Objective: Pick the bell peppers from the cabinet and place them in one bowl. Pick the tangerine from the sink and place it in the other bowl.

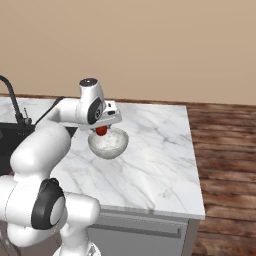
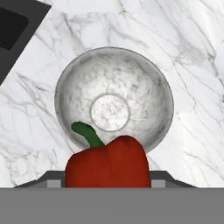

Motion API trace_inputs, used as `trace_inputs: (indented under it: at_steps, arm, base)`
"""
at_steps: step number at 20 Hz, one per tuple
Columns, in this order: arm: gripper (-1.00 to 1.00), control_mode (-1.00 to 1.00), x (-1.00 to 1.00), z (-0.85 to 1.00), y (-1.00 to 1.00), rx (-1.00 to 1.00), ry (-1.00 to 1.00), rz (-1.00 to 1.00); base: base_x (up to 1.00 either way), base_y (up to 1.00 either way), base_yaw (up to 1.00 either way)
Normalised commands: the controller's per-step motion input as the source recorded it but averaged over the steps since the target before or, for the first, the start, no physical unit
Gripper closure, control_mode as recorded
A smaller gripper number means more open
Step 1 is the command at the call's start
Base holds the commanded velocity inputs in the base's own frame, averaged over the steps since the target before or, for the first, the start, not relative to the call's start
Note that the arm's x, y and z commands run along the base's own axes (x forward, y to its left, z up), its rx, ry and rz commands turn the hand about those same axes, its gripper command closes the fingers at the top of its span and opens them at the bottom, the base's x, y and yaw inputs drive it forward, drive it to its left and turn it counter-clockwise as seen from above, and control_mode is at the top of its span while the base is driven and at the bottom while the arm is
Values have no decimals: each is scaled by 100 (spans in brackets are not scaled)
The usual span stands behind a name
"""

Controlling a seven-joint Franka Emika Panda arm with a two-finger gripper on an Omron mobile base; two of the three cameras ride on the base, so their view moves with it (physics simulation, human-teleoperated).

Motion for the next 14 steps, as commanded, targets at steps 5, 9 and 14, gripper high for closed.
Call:
trace_inputs:
  at_steps: [5, 9, 14]
  arm:
    - [100, -100, 20, -4, 0, 0, 4, -4]
    - [100, -100, 24, 0, 0, 0, 2, -3]
    - [100, -100, 20, -7, 0, 0, 2, -4]
  base:
    - [0, 0, 0]
    - [0, 0, 0]
    - [0, 0, 0]
